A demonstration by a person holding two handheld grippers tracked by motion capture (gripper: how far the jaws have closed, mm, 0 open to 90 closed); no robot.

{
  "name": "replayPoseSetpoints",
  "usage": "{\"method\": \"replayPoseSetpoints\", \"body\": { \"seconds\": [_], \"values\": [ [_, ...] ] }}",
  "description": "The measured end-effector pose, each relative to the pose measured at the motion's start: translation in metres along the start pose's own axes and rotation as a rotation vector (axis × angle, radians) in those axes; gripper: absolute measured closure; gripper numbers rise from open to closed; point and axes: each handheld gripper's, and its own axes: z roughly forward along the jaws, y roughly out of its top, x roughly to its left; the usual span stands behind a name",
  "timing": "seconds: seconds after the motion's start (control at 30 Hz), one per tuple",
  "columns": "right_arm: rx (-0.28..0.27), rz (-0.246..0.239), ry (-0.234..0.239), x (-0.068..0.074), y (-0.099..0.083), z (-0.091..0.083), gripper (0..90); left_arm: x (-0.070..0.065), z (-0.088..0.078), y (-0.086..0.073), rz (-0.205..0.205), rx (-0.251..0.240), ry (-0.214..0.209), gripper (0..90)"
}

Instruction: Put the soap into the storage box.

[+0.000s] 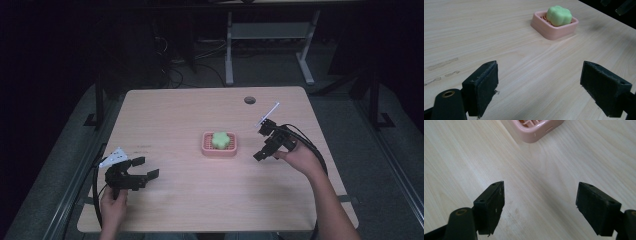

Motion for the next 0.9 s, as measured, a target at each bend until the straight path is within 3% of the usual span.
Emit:
{"method": "replayPoseSetpoints", "body": {
  "seconds": [0.47,0.9],
  "values": [
    [-0.029,0.015,-0.001,0.005,-0.028,-0.005,21.8,-0.001,0.0,0.0,0.008,0.01,0.0,14.6],
    [-0.041,0.043,-0.017,0.01,-0.069,-0.007,22.1,-0.002,0.001,0.0,0.009,0.011,-0.003,14.6]
  ]
}}
